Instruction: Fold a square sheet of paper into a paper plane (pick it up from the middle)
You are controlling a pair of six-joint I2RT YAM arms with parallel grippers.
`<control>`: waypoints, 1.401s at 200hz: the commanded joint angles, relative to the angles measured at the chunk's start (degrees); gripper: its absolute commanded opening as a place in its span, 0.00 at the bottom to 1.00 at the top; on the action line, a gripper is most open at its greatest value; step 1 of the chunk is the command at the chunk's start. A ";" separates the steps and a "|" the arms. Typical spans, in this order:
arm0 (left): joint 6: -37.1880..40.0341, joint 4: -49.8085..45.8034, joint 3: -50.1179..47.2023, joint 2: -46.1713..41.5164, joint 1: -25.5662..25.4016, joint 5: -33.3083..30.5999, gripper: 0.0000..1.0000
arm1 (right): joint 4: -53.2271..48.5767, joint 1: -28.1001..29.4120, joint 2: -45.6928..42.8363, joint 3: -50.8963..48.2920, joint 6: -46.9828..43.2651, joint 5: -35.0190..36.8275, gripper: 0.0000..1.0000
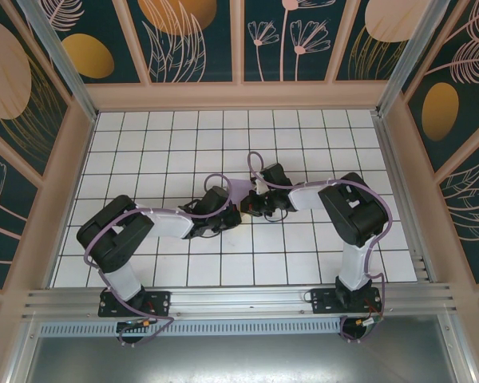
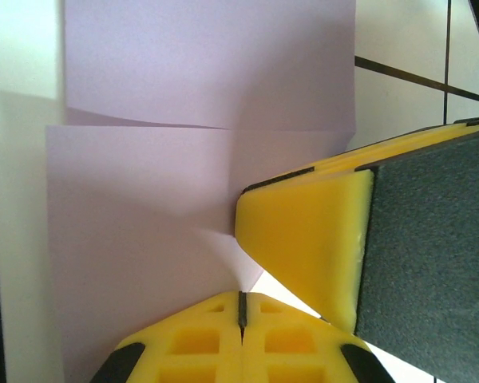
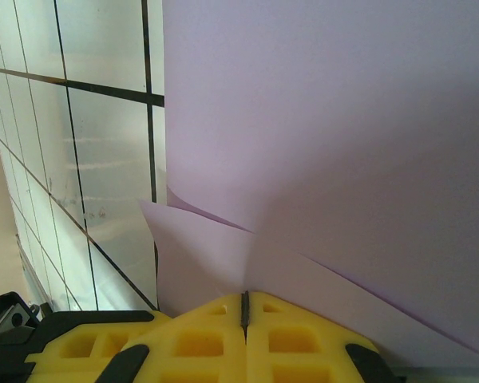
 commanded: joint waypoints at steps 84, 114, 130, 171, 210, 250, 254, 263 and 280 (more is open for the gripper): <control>-8.35 13.17 -19.52 -8.31 0.37 4.08 0.00 | -6.06 -0.14 4.56 -2.62 -0.59 6.67 0.00; -5.84 9.02 -19.30 -13.71 0.37 3.73 0.00 | -6.00 -0.12 4.52 -2.57 -0.53 6.81 0.00; -3.85 6.25 -17.81 -16.74 0.37 2.97 0.00 | -5.96 -0.12 4.63 -2.50 -0.45 6.87 0.00; -2.75 5.85 -13.91 -17.98 0.37 -0.85 0.00 | -5.72 -0.02 4.85 -2.28 -0.18 6.67 0.00; -2.08 4.85 -9.00 -10.97 0.45 -2.74 0.00 | -5.41 0.08 4.83 -2.18 -0.22 6.09 0.00; -2.38 2.96 -7.58 -6.25 0.52 -3.04 0.00 | -4.33 0.14 3.09 -2.07 -0.35 4.35 0.00; -2.38 2.47 -7.43 -5.92 0.46 -2.98 0.00 | -4.24 0.14 2.80 -1.98 -0.43 4.25 0.00; -2.24 2.00 -7.41 -5.29 0.45 -2.55 0.00 | -4.21 0.18 2.12 -1.59 -0.69 4.06 0.00; -2.55 1.14 -7.77 -4.49 0.47 -1.90 0.00 | -4.33 0.23 0.98 -0.67 -1.30 3.80 0.00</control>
